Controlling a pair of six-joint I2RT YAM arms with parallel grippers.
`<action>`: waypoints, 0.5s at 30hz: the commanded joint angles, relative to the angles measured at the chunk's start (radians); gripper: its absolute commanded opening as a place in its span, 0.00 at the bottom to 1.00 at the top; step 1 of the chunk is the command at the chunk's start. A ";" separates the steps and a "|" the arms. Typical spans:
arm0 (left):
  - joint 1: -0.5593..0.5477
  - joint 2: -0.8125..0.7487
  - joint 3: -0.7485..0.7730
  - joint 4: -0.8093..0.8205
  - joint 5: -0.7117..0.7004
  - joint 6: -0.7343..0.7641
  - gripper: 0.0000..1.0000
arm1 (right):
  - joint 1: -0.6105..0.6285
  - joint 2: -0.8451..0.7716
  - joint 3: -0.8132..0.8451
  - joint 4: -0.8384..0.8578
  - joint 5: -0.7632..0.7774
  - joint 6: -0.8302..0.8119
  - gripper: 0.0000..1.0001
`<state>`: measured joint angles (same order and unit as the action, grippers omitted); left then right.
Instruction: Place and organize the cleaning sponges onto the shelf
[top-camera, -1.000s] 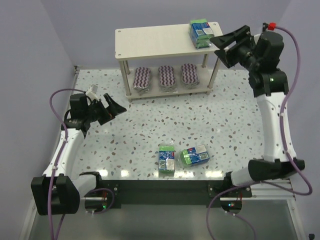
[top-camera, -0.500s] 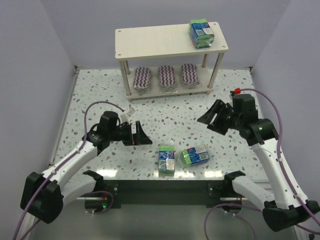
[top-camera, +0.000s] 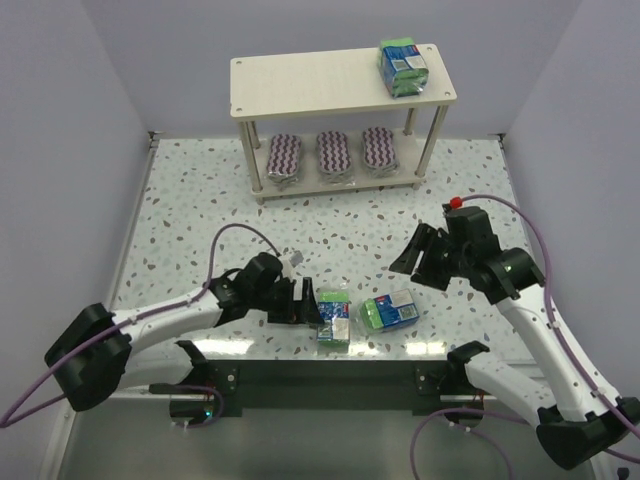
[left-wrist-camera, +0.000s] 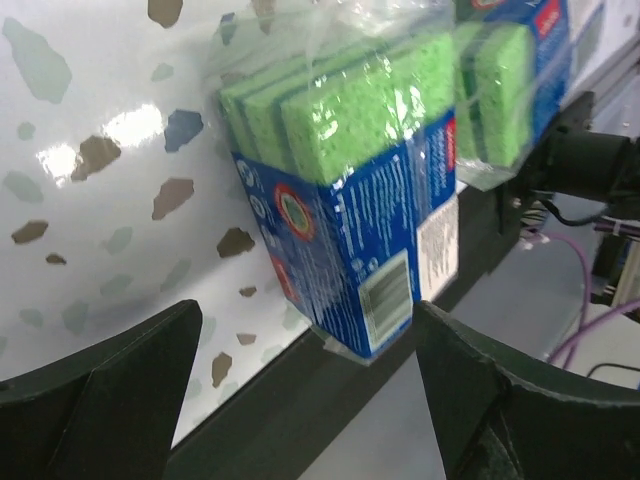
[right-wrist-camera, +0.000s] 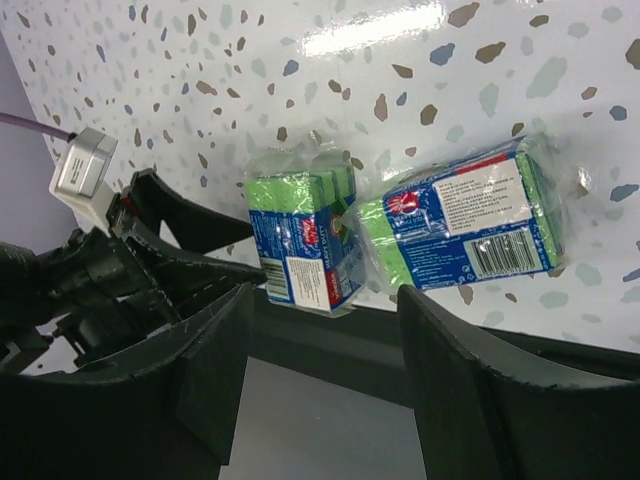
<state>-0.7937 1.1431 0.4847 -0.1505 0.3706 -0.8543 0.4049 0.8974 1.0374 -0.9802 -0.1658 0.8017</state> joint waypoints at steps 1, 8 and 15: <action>-0.038 0.110 0.095 0.091 -0.110 -0.012 0.91 | 0.006 -0.008 -0.016 0.009 0.026 -0.022 0.63; -0.044 0.239 0.152 0.111 -0.130 0.044 0.47 | 0.008 -0.022 -0.028 0.017 0.026 -0.019 0.62; -0.027 0.260 0.271 0.036 -0.200 0.182 0.10 | 0.008 -0.009 -0.037 0.046 0.018 -0.013 0.62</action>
<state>-0.8371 1.3903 0.6632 -0.0898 0.2512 -0.7853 0.4076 0.8940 1.0054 -0.9718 -0.1490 0.7986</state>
